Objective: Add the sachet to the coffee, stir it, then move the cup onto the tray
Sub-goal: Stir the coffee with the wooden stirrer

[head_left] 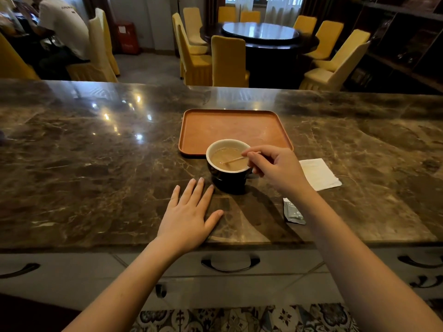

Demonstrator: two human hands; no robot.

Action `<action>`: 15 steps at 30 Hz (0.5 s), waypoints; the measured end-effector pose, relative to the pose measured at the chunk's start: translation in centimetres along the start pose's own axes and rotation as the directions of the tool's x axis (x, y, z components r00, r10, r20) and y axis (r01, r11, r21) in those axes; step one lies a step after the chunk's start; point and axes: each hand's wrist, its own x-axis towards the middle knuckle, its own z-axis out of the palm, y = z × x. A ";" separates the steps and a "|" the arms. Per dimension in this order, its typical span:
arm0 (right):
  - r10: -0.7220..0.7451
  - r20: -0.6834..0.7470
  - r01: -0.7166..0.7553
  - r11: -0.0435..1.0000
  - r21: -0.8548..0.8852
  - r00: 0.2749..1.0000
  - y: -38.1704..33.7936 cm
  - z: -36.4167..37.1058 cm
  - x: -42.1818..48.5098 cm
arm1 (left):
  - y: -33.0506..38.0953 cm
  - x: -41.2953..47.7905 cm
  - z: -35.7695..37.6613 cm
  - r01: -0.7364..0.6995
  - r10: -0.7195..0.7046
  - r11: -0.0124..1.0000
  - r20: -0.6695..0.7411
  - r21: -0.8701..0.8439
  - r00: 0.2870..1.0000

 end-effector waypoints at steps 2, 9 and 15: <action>-0.048 0.022 0.050 0.996 -0.080 0.999 0.0 -0.1 -0.3 | 0.0 0.0 0.0 -0.003 0.003 1.000 -0.008 -0.005 1.000; -0.165 -0.038 0.148 0.947 -0.286 0.986 0.4 -1.5 -0.5 | 0.1 -0.1 0.0 -0.001 0.001 1.000 -0.022 -0.011 1.000; -0.158 -0.085 0.135 0.964 -0.227 0.984 0.3 -0.1 0.6 | 0.0 -0.1 0.2 -0.003 0.003 1.000 -0.024 -0.008 1.000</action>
